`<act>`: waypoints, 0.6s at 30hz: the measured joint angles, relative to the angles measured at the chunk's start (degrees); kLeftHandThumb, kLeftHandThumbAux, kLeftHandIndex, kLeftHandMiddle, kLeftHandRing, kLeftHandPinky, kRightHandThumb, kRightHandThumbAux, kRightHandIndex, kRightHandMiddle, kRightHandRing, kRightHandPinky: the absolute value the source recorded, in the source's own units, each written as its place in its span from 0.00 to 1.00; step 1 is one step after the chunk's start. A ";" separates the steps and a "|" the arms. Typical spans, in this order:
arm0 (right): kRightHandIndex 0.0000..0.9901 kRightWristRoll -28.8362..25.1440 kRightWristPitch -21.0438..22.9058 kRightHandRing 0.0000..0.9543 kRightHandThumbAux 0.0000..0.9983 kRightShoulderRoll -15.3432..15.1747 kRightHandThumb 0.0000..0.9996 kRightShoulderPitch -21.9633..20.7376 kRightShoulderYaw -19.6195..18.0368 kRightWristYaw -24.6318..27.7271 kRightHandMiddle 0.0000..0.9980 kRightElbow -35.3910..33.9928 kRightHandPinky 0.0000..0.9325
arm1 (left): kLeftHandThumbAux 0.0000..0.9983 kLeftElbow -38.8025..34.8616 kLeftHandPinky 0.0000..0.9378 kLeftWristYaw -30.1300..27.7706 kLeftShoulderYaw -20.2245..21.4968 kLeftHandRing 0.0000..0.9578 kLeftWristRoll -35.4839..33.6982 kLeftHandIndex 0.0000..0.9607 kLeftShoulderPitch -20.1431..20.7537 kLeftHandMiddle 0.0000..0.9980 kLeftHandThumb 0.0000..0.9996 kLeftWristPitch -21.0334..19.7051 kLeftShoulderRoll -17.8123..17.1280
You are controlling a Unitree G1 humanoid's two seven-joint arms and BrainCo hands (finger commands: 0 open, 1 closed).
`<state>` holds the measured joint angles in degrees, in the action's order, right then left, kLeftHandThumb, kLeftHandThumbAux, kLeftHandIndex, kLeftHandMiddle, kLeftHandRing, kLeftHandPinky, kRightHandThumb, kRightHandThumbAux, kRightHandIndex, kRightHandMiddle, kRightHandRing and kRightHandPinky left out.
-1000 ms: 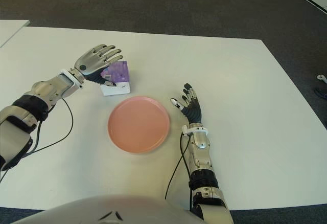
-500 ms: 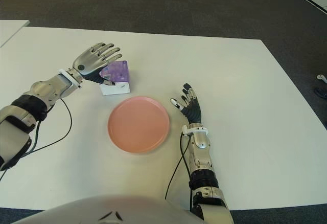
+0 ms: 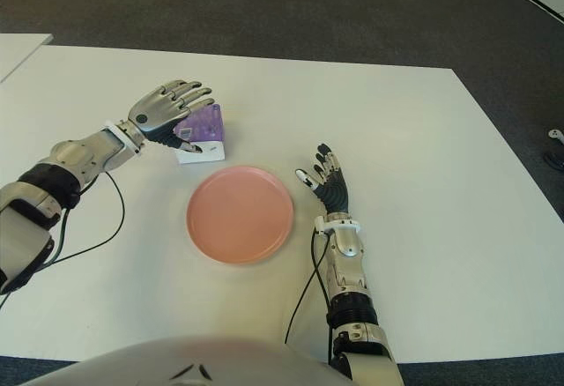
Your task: Put the tissue paper into the plate.
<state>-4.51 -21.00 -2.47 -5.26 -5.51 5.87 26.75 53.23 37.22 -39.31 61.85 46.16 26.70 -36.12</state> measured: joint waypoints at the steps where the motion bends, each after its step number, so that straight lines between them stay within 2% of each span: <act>1: 0.00 -0.01 0.00 0.00 0.72 0.00 0.00 0.02 0.00 0.00 0.00 -0.03 0.00 | 0.32 0.07 0.00 -0.32 0.00 0.00 -0.22 0.00 -0.02 0.00 0.04 0.30 0.00; 18: 0.00 -0.21 0.47 0.00 0.69 -0.06 0.00 0.44 -0.05 0.05 0.00 -0.68 0.00 | 0.33 1.99 0.00 -6.75 -0.02 0.00 -2.37 0.00 -0.25 0.00 0.05 3.45 0.19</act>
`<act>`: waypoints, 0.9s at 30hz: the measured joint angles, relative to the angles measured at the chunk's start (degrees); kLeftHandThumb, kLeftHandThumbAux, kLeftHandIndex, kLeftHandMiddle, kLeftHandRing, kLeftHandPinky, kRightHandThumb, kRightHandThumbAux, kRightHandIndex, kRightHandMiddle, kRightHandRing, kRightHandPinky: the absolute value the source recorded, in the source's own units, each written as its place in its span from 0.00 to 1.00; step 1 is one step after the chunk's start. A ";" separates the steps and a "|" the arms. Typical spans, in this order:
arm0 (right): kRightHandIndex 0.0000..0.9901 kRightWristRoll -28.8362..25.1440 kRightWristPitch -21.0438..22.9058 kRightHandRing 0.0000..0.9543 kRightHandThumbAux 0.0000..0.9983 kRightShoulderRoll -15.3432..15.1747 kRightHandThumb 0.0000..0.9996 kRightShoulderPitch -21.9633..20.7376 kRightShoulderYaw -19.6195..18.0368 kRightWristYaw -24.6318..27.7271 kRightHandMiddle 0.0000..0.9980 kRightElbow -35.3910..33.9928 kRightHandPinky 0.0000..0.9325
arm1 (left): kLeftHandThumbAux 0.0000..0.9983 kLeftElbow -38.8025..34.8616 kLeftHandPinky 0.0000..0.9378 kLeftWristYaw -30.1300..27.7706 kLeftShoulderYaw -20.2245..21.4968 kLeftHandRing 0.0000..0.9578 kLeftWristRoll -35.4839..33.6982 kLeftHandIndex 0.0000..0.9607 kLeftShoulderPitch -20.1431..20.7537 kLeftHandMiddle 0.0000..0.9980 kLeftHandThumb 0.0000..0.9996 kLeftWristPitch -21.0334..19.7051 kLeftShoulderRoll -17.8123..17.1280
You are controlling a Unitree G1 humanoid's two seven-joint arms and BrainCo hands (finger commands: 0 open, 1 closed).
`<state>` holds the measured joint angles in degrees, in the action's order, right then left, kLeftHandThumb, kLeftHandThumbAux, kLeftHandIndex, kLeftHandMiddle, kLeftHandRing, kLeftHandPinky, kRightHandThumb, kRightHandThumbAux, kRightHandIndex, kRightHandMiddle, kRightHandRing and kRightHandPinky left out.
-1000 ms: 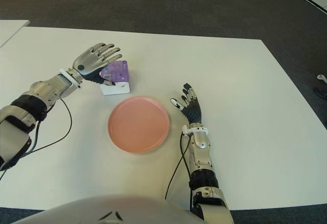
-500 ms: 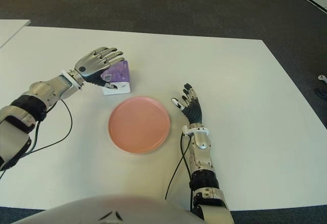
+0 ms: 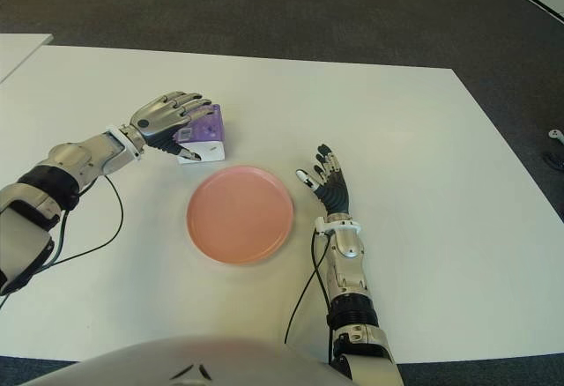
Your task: Put the tissue paper into the plate.
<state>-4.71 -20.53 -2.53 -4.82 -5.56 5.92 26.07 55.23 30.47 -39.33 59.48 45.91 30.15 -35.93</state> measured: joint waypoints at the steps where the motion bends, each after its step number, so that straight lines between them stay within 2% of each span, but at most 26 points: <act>1: 0.00 0.00 0.00 0.00 0.69 0.00 0.00 0.02 -0.01 0.00 0.00 -0.02 0.00 | 0.33 0.32 0.00 -0.39 -0.01 0.00 -0.01 0.00 0.00 0.00 0.05 0.00 0.13; 6: 0.00 0.00 0.03 0.00 0.69 -0.03 0.00 0.04 -0.04 -0.01 0.00 -0.04 0.00 | 0.32 3.16 0.00 -1.25 -0.41 0.00 -0.03 0.00 -0.03 0.00 0.04 -0.30 1.70; 12: 0.00 -0.06 0.11 0.00 0.70 -0.12 0.00 0.02 -0.10 0.00 0.00 -0.02 0.00 | 0.31 8.17 0.00 -0.33 -2.41 0.00 0.22 0.00 -0.04 0.00 0.02 -2.59 5.07; 21: 0.00 -0.19 0.16 0.00 0.71 -0.15 0.00 0.04 -0.10 0.54 0.00 0.01 0.00 | 0.30 14.38 0.00 5.60 -6.83 0.00 2.80 0.00 2.10 0.00 0.02 -9.24 8.29; 27: 0.00 -0.22 0.17 0.00 0.70 -0.16 0.00 0.05 -0.13 0.77 0.00 -0.03 0.00 | 0.30 16.93 0.00 6.96 -8.84 0.00 3.56 0.00 3.05 0.00 0.02 -12.77 9.13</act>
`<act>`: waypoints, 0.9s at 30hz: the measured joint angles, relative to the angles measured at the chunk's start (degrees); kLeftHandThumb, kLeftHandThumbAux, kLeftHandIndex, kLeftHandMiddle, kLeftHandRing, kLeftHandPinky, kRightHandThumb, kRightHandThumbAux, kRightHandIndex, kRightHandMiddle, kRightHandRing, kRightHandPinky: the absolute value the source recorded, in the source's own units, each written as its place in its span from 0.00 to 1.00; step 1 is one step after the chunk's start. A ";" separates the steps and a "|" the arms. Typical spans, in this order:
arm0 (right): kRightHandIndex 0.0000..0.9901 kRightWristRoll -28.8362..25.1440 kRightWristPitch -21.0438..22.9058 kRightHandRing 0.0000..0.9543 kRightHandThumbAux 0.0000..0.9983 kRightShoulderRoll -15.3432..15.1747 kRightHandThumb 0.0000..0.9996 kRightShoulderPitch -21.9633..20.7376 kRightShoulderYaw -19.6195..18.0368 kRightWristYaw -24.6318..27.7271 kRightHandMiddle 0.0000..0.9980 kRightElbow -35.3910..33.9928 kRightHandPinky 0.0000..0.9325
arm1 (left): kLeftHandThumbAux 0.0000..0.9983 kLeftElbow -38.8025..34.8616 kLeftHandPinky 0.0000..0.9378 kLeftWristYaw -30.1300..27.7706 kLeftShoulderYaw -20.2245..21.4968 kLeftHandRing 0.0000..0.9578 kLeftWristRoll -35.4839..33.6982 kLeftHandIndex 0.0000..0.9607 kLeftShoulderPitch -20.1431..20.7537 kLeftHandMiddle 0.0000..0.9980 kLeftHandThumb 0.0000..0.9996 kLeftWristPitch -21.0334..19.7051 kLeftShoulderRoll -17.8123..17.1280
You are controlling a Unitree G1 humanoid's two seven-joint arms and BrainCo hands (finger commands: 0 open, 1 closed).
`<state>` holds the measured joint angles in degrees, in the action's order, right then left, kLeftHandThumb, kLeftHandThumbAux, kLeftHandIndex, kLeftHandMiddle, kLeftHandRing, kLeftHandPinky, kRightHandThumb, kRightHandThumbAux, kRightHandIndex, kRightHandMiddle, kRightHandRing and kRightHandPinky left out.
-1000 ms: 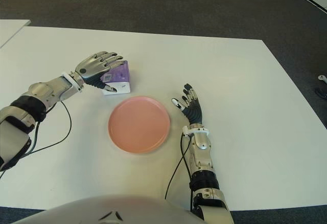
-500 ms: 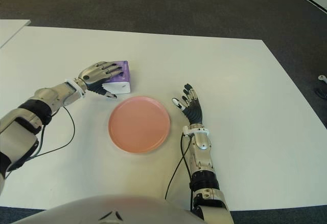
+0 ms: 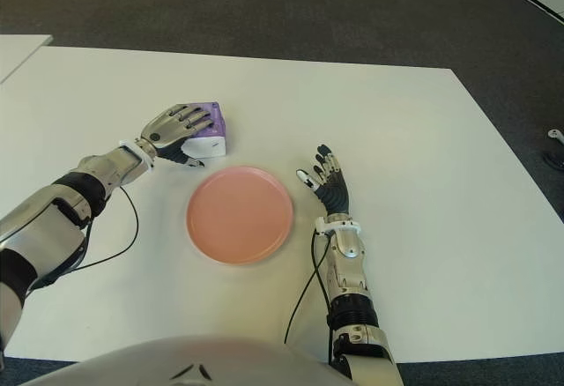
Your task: Put the tissue paper into the plate.
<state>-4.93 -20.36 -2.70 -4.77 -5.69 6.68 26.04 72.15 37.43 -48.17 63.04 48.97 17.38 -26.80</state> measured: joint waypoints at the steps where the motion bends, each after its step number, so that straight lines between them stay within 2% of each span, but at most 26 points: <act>1: 0.00 -0.01 0.00 0.00 0.70 -0.01 0.00 0.01 -0.02 0.01 0.00 -0.01 0.00 | 0.30 0.28 0.00 0.06 -0.18 0.00 -0.01 0.00 0.09 0.00 0.02 -0.32 0.18; 14: 0.00 -0.18 0.11 0.00 0.70 -0.14 0.00 0.21 -0.14 0.45 0.00 -0.13 0.00 | 0.32 2.27 0.00 2.08 -1.79 0.00 -0.10 0.00 0.23 0.00 0.02 -2.67 2.14; 27: 0.00 -2.11 0.29 0.00 0.72 -0.06 0.00 0.33 -0.24 2.08 0.00 -0.17 0.00 | 0.37 3.62 0.00 8.24 -5.63 0.00 1.19 0.00 0.52 0.00 0.03 -8.11 3.31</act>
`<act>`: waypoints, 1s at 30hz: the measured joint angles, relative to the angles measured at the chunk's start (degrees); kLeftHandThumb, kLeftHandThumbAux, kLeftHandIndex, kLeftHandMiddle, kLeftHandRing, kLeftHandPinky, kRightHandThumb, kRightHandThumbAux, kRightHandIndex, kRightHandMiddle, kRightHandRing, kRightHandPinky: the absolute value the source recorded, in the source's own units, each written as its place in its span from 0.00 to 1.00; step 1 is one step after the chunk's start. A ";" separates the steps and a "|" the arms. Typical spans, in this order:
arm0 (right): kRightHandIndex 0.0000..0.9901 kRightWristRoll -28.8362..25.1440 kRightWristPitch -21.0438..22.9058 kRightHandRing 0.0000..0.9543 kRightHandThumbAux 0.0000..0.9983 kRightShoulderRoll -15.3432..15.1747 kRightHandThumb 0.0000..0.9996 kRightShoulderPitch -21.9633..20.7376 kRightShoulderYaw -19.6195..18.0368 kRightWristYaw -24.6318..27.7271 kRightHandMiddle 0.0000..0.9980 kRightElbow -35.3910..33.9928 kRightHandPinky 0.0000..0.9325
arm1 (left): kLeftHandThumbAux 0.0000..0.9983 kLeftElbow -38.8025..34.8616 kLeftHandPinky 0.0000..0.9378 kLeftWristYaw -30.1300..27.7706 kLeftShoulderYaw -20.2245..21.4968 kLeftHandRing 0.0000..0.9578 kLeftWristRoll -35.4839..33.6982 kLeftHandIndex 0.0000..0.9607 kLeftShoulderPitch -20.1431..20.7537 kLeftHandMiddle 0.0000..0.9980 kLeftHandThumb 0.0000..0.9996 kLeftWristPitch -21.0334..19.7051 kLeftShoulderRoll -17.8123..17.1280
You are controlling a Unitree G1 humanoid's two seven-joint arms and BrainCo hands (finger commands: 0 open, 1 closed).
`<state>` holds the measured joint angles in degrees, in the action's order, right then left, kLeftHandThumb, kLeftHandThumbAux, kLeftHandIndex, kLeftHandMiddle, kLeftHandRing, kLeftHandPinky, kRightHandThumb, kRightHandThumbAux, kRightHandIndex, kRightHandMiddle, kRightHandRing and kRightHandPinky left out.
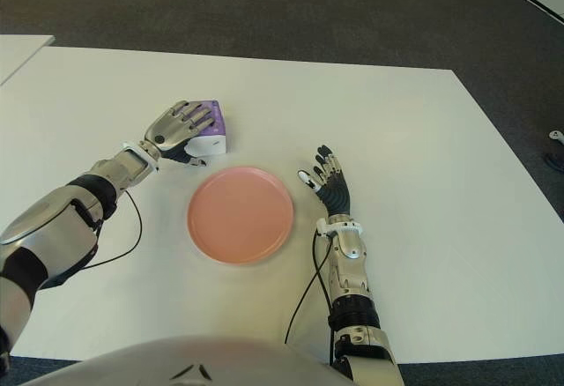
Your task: Put the tissue paper into the plate.
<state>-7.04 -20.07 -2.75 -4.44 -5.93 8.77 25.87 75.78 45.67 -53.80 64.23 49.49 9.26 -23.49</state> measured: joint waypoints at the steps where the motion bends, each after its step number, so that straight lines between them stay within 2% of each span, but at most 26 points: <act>1: 0.00 -0.01 0.02 0.00 0.72 0.00 0.00 0.01 0.00 0.05 0.00 -0.01 0.00 | 0.37 0.11 0.00 0.44 -0.30 0.00 0.00 0.00 0.07 0.00 0.03 -0.15 0.06; 5: 0.00 0.00 0.07 0.00 0.73 -0.01 0.00 0.02 0.01 0.11 0.00 -0.06 0.00 | 0.39 0.50 0.00 1.07 -1.08 0.00 0.00 0.00 0.36 0.00 0.04 -0.42 0.19; 7: 0.00 0.02 0.12 0.00 0.73 -0.03 0.00 0.02 0.02 0.09 0.00 -0.08 0.00 | 0.46 0.71 0.05 1.07 -1.23 0.04 0.00 0.00 0.54 0.04 0.06 -0.41 0.24; 8: 0.00 0.03 0.13 0.00 0.73 -0.05 0.00 0.02 0.03 0.08 0.00 -0.09 0.00 | 0.48 0.83 0.14 1.07 -1.26 0.12 -0.02 0.05 0.64 0.11 0.09 -0.41 0.28; 9: 0.00 0.04 0.14 0.00 0.74 -0.09 0.00 0.02 0.05 0.07 0.00 -0.10 0.00 | 0.51 0.92 0.27 1.07 -1.27 0.24 -0.04 0.13 0.72 0.22 0.14 -0.41 0.32; 10: 0.00 0.05 0.14 0.00 0.74 -0.13 0.00 0.02 0.06 0.05 0.00 -0.11 0.00 | 0.54 1.02 0.42 1.15 -1.29 0.39 -0.04 0.23 0.77 0.37 0.22 -0.41 0.35; 11: 0.00 0.06 0.15 0.00 0.74 -0.17 0.00 0.02 0.08 0.04 0.00 -0.11 0.00 | 0.55 1.12 0.48 1.40 -1.30 0.44 -0.04 0.26 0.78 0.42 0.26 -0.42 0.38; 12: 0.00 0.07 0.15 0.00 0.74 -0.20 0.00 0.02 0.10 0.01 0.00 -0.11 0.00 | 0.61 1.20 0.55 1.81 -1.31 0.51 -0.04 0.33 0.78 0.50 0.42 -0.45 0.41; 13: 0.00 0.07 0.15 0.00 0.74 -0.23 0.00 0.02 0.11 0.00 0.00 -0.11 0.00 | 0.64 1.24 0.59 2.21 -1.31 0.56 -0.04 0.37 0.77 0.55 0.52 -0.46 0.45; 16: 0.00 0.07 0.15 0.00 0.75 -0.27 0.00 0.02 0.14 -0.02 0.00 -0.11 0.00 | 0.68 1.28 0.65 3.75 -1.35 0.62 -0.06 0.42 0.76 0.61 0.65 -0.50 0.69; 17: 0.00 0.06 0.16 0.00 0.75 -0.27 0.00 0.02 0.15 -0.01 0.00 -0.11 0.00 | 0.69 1.27 0.66 4.42 -1.29 0.63 -0.13 0.43 0.74 0.62 0.66 -0.49 0.80; 18: 0.00 0.05 0.16 0.00 0.75 -0.27 0.00 0.01 0.17 -0.01 0.00 -0.11 0.00 | 0.68 1.27 0.68 5.35 -1.18 0.65 -0.23 0.43 0.67 0.59 0.73 -0.45 0.94; 20: 0.00 0.04 0.17 0.00 0.76 -0.27 0.00 0.00 0.20 0.06 0.00 -0.11 0.00 | 0.67 1.25 0.70 7.48 -0.87 0.67 -0.79 0.43 0.40 0.57 0.79 0.01 1.15; 22: 0.00 0.03 0.17 0.00 0.76 -0.26 0.00 -0.03 0.22 0.14 0.00 -0.11 0.00 | 0.67 1.28 0.73 9.62 -0.49 0.70 -1.40 0.43 -0.25 0.55 0.83 0.71 1.50; 30: 0.00 0.02 0.21 0.00 0.76 -0.27 0.00 0.01 0.23 0.34 0.00 -0.07 0.00 | 0.67 1.77 0.81 13.95 0.62 0.78 -2.97 0.43 -1.98 0.55 0.85 2.41 2.40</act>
<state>-7.02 -19.85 -3.02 -4.43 -5.70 9.11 25.80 77.54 59.62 -53.18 61.25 47.50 11.67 -21.08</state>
